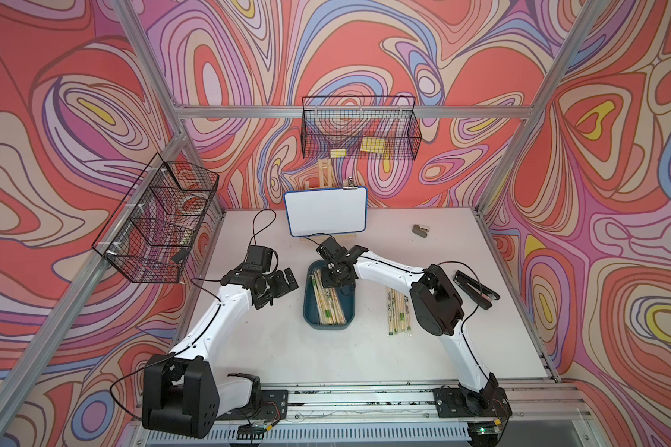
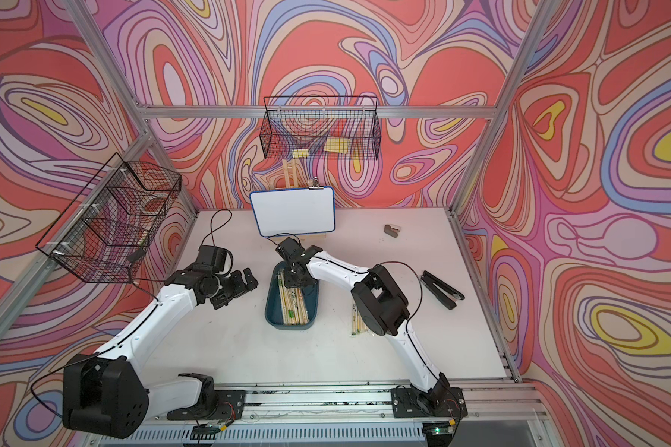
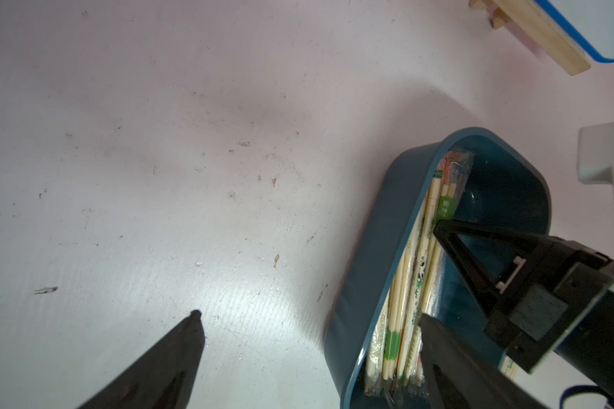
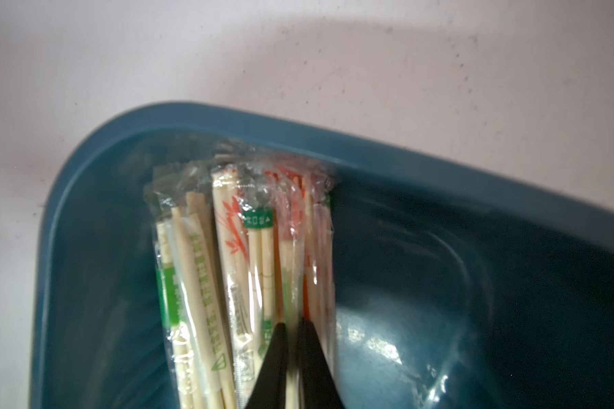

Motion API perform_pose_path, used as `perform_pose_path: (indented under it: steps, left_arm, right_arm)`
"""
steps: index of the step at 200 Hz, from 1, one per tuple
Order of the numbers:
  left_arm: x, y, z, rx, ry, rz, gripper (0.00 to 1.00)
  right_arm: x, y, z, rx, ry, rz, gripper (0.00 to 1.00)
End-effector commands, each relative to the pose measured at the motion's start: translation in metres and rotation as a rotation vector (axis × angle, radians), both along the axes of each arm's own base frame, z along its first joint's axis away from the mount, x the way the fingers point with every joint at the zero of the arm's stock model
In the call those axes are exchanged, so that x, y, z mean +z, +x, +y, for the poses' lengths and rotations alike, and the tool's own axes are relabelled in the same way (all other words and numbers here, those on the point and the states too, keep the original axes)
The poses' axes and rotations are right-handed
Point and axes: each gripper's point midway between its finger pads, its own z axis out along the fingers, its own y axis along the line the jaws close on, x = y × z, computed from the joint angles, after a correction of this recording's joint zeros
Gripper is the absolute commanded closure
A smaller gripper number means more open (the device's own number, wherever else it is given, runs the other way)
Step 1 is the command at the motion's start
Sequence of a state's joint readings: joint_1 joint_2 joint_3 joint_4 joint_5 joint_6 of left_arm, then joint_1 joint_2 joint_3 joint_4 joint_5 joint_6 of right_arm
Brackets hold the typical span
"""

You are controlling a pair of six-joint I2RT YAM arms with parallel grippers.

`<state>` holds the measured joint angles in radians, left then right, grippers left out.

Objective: Take the paired disposable chopsticks out of the storage box
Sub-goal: Pick up the paired disposable chopsticks from the storage box.

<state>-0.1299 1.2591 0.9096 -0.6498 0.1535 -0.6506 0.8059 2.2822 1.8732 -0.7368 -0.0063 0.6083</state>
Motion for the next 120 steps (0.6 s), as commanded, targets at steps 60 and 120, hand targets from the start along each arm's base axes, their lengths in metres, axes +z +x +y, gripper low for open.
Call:
perform_pose_path:
  steps: [60,120]
  left_arm:
    - [0.002,-0.002,0.002,-0.002,0.000,-0.002,0.00]
    - [0.002,0.000,0.002,-0.001,-0.004,-0.003,0.00]
  right_arm:
    - [0.026,0.000,-0.005,-0.004,0.009,-0.036,1.00]
    - [0.063,0.003,-0.015,-0.020,0.013,-0.111,1.00]
